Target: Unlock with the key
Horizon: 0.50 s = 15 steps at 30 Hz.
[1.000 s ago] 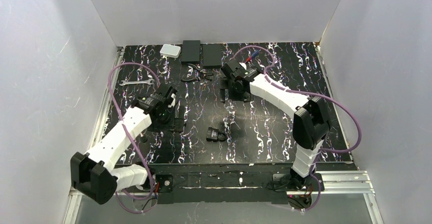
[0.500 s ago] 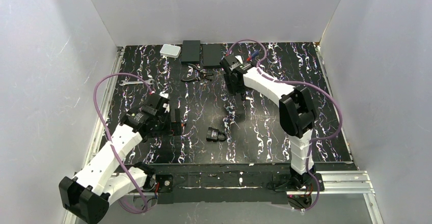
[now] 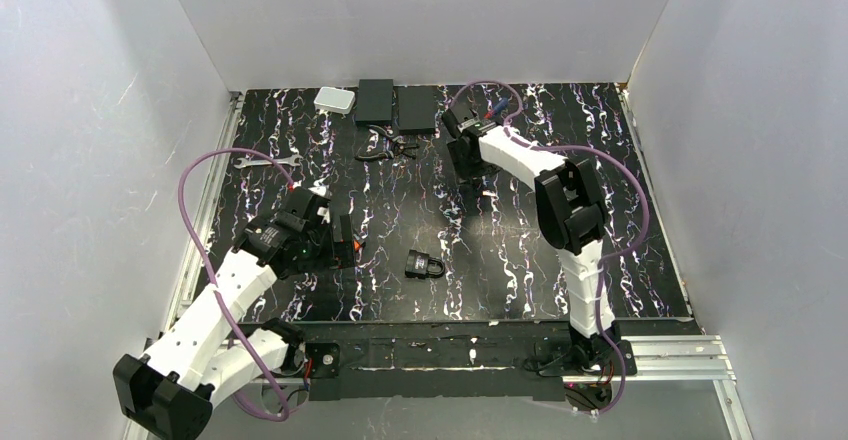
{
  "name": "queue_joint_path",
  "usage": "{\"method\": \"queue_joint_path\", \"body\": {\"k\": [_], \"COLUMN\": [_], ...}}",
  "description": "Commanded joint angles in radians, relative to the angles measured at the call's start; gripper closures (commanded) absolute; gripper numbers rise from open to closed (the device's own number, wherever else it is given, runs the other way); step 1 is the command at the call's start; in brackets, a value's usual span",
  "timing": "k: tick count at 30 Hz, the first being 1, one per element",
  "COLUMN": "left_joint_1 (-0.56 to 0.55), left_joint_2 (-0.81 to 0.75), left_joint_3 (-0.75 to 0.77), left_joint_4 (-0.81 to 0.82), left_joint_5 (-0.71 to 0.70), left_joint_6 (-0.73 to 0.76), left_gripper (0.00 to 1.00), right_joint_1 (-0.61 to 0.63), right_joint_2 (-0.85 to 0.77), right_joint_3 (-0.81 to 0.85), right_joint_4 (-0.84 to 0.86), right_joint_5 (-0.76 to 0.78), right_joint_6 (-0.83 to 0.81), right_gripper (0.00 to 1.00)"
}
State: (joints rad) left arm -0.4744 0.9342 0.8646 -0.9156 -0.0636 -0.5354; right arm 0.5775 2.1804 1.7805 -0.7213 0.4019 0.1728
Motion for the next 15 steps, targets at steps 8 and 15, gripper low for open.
{"method": "queue_joint_path", "body": {"k": [8,15], "left_joint_1": [-0.003,-0.003], "left_joint_2": [0.010,0.022], "left_joint_3": [-0.006,-0.006], "left_joint_4": [0.010,0.014], "left_joint_5": [-0.033,-0.033], "left_joint_6": [0.011,0.014], "left_gripper": [0.09,0.09], "right_joint_1": [-0.049,-0.054], "right_joint_2": [0.068,0.097], "right_joint_3": [0.063,0.068], "right_joint_4": [0.043,0.035], "right_joint_5": [-0.129,-0.161], "right_joint_6": [0.012,0.022], "right_gripper": [0.43,0.56]}}
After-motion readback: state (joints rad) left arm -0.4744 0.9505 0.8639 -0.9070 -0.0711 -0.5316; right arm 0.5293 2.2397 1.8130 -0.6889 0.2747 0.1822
